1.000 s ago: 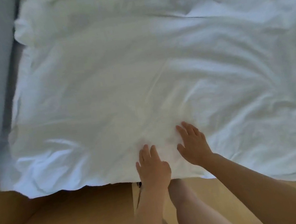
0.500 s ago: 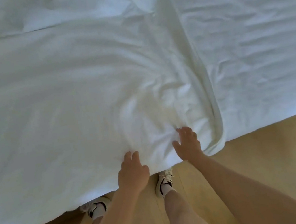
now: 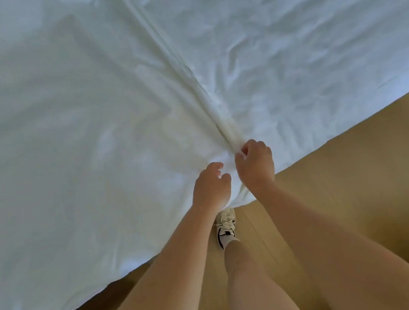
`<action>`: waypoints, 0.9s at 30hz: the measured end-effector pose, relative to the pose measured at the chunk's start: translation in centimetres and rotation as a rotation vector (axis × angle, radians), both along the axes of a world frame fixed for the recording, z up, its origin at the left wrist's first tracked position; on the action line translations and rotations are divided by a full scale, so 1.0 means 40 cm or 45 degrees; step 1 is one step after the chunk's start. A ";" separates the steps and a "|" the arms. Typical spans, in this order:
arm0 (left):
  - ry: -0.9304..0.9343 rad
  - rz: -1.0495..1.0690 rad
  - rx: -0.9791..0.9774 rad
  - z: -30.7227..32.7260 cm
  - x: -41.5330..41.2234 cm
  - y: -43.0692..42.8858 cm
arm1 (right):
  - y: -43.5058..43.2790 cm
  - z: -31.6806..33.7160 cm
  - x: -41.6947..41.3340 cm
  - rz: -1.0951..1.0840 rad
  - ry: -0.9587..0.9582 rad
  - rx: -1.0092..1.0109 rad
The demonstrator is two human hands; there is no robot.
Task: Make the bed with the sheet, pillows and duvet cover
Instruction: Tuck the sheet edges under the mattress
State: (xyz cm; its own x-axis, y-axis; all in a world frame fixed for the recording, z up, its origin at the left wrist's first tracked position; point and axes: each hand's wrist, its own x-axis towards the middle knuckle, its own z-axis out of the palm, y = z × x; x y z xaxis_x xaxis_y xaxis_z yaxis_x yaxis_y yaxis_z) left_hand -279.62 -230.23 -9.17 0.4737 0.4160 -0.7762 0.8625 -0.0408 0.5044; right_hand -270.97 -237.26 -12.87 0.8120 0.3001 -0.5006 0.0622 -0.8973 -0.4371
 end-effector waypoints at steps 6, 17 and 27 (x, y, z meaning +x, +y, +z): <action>-0.035 0.281 -0.092 0.013 0.129 -0.013 | -0.070 0.016 -0.006 0.150 0.322 -0.031; -0.146 0.320 -0.255 0.022 0.267 -0.117 | -0.257 0.003 0.049 -0.032 0.167 -0.116; 0.101 0.780 -0.307 0.004 0.268 -0.167 | -0.277 0.006 0.094 0.193 0.068 0.131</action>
